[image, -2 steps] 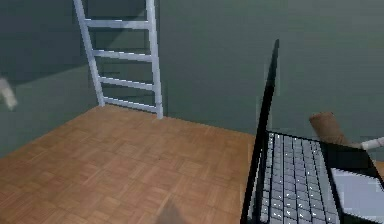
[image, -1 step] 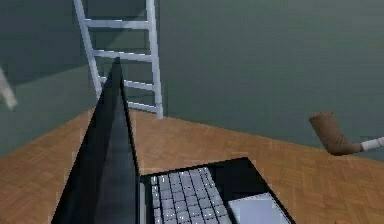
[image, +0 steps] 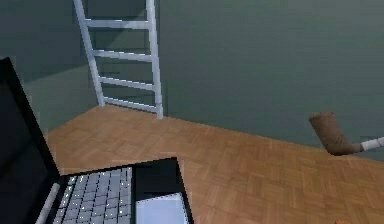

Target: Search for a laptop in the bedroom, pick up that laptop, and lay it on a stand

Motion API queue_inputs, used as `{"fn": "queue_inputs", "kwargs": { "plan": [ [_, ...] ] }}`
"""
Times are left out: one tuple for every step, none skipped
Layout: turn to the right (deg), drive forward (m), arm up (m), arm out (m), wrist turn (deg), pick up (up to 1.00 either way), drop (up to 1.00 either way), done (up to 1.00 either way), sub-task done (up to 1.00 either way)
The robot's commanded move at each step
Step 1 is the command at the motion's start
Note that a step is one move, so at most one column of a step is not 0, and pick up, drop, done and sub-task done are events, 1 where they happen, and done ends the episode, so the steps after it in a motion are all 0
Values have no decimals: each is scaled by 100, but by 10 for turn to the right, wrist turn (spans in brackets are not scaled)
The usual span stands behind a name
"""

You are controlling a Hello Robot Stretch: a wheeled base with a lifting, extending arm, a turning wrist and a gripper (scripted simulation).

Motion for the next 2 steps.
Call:
{"fn": "queue_inputs", "kwargs": {
  "plan": [
    [-450, 0, 0, 0, 0, 0, 0, 0, 0],
    [-210, 0, 0, 0, 0, 0, 0, 0, 0]
  ]
}}
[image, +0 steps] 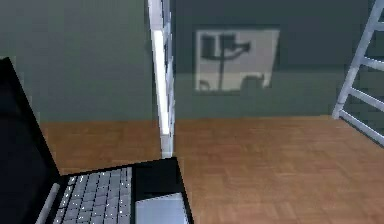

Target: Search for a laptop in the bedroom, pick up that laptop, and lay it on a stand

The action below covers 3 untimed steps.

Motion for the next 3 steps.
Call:
{"fn": "queue_inputs", "kwargs": {
  "plan": [
    [0, 10, 0, 0, 0, 0, 0, 0, 0],
    [-450, 0, 0, 0, 0, 0, 0, 0, 0],
    [-420, 0, 0, 0, 0, 0, 0, 0, 0]
  ]
}}
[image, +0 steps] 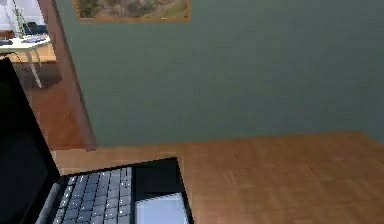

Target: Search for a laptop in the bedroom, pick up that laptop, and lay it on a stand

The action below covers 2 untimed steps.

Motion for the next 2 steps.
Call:
{"fn": "queue_inputs", "kwargs": {
  "plan": [
    [0, 50, 0, 0, 0, 0, 0, 0, 0],
    [-450, 0, 0, 0, 0, 0, 0, 0, 0]
  ]
}}
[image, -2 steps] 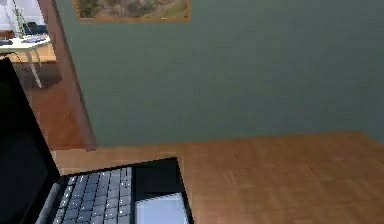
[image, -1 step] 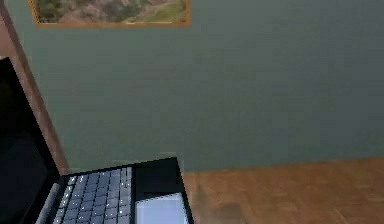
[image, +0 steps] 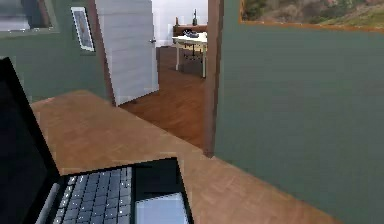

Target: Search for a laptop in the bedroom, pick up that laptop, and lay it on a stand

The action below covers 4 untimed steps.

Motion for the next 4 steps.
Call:
{"fn": "queue_inputs", "kwargs": {
  "plan": [
    [0, 90, 0, 0, 0, 0, 0, 0, 0],
    [-270, 0, 0, 0, 0, 0, 0, 0, 0],
    [0, 65, 0, 0, 0, 0, 0, 0, 0],
    [330, 0, 0, 0, 0, 0, 0, 0, 0]
  ]
}}
